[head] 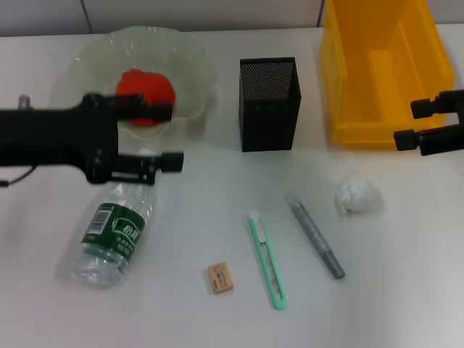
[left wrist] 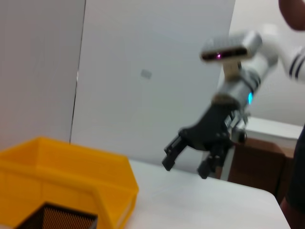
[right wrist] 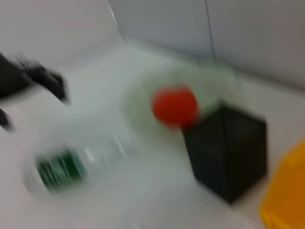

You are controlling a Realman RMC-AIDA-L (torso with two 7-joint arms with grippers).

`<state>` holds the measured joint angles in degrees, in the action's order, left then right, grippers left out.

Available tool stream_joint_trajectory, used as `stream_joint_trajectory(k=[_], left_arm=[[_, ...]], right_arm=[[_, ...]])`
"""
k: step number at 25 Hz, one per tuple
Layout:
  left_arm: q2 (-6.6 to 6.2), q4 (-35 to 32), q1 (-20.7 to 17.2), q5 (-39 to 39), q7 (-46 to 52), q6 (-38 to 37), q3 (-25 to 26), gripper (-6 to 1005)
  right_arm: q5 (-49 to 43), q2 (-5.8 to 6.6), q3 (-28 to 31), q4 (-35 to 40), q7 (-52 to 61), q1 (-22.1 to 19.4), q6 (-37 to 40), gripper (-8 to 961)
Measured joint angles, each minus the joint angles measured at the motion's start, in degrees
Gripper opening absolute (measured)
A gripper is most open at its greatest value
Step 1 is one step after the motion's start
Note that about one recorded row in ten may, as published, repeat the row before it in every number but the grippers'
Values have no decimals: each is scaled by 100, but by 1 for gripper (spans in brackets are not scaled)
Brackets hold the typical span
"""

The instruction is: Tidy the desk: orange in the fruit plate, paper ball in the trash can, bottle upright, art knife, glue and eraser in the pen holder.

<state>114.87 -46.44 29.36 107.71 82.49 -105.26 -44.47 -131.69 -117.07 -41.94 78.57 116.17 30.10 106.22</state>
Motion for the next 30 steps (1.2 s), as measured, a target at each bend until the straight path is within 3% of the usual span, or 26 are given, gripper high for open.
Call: stream_joint_trajectory(k=[2, 4, 5, 7, 9, 10, 11, 15, 20, 24, 28, 29, 30], left_arm=[[19, 24, -41, 49, -13, 11, 3, 841], [47, 83, -121, 65, -67, 29, 26, 841], [63, 97, -175, 68, -108, 32, 39, 841], [75, 100, -231, 71, -128, 35, 41, 840], [81, 101, -278, 79, -136, 47, 41, 840], [87, 106, -320, 87, -137, 74, 41, 840], [87, 106, -320, 87, -137, 74, 41, 840], [91, 112, -394, 95, -124, 118, 38, 840], [81, 181, -447, 100, -112, 209, 31, 840], [69, 243, -452, 101, -110, 299, 9, 839], [73, 250, -461, 102, -119, 353, 29, 839], [69, 250, -461, 100, -109, 354, 31, 839], [62, 251, -461, 102, -88, 358, 32, 839]], right_arm=[[-306, 0, -240, 210, 251, 100, -2, 737], [-1107, -16, -887, 526, 790, 340, -43, 735], [-1746, -93, -1413, 515, 1065, 590, -104, 734], [-1983, -138, -1571, 445, 1113, 684, -182, 732], [-2329, -227, -1959, 146, 1188, 847, -455, 730], [-2388, -237, -2360, -251, 1284, 918, -873, 729], [-2388, -237, -2360, -251, 1284, 918, -873, 728], [-2311, -227, -2865, -1391, 1314, 1234, -1658, 724], [-2298, -236, -3102, -2332, 1251, 1583, -2157, 719], [-2300, -236, -3147, -2437, 1197, 1618, -2245, 715], [-2219, -236, -3075, -2060, 1170, 1513, -1998, 632], [-2142, -234, -2981, -1803, 1181, 1441, -1809, 612], [-1923, -219, -2522, -1058, 1281, 1280, -1356, 591]])
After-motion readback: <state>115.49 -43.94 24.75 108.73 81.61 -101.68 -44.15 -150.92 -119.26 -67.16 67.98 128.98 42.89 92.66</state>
